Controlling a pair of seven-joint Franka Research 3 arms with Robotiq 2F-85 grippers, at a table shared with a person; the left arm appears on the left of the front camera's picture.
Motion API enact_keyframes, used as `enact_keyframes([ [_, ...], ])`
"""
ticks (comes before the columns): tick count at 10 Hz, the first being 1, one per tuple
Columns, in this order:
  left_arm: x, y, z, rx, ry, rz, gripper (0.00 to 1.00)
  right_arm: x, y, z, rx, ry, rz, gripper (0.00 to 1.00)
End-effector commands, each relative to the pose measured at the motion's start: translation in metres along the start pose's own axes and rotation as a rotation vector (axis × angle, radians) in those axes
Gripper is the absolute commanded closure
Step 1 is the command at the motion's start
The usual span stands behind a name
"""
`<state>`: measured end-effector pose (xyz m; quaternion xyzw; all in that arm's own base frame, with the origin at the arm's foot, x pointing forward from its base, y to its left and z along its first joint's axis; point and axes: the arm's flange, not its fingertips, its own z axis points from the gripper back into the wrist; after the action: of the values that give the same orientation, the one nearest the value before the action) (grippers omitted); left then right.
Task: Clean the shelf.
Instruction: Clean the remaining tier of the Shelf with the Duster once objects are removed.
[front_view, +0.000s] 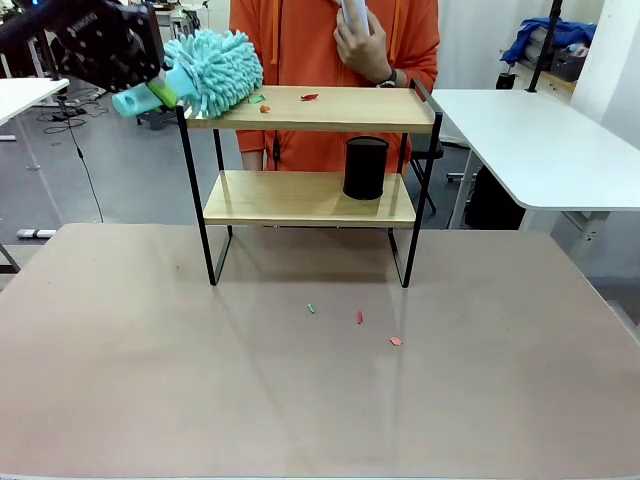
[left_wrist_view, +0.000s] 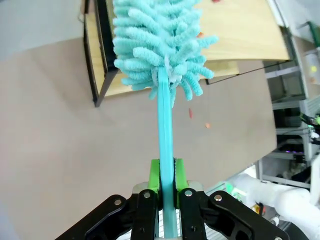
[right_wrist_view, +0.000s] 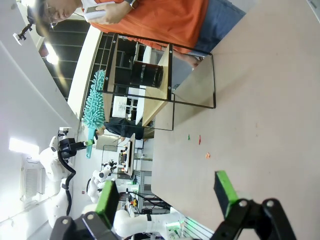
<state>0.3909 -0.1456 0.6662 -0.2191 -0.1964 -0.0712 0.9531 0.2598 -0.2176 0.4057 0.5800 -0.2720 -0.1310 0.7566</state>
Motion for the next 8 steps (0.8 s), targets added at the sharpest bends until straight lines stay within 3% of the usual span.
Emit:
enact_keyframes([
  [1,-0.001,-0.008,-0.011,0.033,0.006,0.001,0.87,0.003,0.002,-0.001,0.017,-0.013,0.027,0.0],
  [5,-0.003,-0.018,-0.021,-0.021,0.031,-0.083,0.87,0.003,0.002,-0.001,0.017,-0.013,0.027,0.0],
  [8,-0.006,-0.035,-0.034,-0.068,0.159,-0.255,0.87,0.003,0.002,-0.001,0.017,-0.013,0.027,0.0],
])
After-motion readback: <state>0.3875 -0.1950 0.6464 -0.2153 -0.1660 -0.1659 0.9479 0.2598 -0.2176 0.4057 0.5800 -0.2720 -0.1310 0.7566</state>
